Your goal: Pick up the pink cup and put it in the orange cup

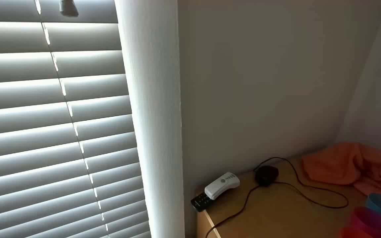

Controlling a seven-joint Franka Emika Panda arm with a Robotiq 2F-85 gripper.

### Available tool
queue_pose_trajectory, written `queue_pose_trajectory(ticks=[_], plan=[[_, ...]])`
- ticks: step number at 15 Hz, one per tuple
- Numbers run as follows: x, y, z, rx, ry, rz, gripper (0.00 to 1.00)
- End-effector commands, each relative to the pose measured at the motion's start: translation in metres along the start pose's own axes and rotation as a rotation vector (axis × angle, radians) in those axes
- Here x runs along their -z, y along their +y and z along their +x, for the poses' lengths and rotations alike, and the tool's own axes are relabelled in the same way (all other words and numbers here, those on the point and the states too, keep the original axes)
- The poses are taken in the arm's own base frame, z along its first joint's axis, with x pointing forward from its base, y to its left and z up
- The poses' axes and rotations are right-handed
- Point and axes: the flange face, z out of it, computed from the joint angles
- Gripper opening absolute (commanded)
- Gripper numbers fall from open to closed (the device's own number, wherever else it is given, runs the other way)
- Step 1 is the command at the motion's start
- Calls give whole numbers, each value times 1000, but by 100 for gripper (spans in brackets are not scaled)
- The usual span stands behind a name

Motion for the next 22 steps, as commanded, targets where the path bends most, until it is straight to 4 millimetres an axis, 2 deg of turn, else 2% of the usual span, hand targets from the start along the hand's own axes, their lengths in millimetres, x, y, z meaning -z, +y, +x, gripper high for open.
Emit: queue_pose_trajectory(ticks=[1,6,9,12,18,20,22], plan=[[1,0,0,0,-1,-1,100],[1,0,0,0,-1,-1,100],[-3,36,25,-121,-2,27,100],[-3,84,56,-294,19,76,100],[-26,175,112,-553,71,215,100],[-32,194,122,-615,67,252,100],[-27,190,120,-579,65,246,100]])
